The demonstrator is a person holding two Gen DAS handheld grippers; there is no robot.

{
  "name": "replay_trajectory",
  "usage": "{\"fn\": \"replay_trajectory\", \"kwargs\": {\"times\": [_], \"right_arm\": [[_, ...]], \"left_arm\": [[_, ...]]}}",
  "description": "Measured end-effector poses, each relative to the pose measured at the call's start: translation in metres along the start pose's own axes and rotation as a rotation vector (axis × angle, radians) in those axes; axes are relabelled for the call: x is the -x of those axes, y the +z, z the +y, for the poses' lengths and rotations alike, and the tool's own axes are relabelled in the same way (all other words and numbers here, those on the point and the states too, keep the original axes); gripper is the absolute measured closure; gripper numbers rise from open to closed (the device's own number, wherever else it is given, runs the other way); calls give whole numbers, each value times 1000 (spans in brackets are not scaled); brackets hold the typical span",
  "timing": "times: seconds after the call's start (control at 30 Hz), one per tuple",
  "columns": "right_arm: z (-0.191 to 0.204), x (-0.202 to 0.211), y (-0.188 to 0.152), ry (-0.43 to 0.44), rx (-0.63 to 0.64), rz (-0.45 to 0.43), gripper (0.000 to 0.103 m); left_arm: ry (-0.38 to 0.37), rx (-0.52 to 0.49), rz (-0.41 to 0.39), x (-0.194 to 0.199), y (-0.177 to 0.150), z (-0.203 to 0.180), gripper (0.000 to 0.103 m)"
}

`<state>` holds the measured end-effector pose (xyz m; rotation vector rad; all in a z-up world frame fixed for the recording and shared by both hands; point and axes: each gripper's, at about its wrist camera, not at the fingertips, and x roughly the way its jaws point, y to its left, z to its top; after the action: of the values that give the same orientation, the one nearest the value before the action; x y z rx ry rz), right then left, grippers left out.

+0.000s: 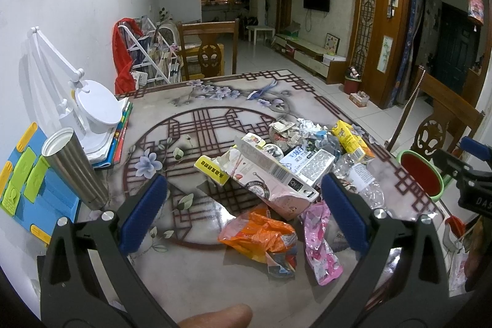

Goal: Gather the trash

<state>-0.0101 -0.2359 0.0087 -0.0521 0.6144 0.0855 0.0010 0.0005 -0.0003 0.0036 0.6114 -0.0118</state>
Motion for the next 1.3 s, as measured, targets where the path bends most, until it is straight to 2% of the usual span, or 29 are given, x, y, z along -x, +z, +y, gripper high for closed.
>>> {"fn": "replay_trajectory", "kwargs": {"times": [0.43,0.87,1.17,1.3], "right_arm": [[-1,1,0,-1,2,4,7],[-8,-13,4,-10,-12,36,7],[-21,-41,7,-22,-23,139,7],[-26,-53,11,-15,-12,175,7]], "left_arm": [[-2,0,3,-1,0,0,5],[-1,5,31,-4,-15,-8,5],[-23,47,159,-28,-15,-11,5],[-47,99,220,-43,-13,-8,5]]}}
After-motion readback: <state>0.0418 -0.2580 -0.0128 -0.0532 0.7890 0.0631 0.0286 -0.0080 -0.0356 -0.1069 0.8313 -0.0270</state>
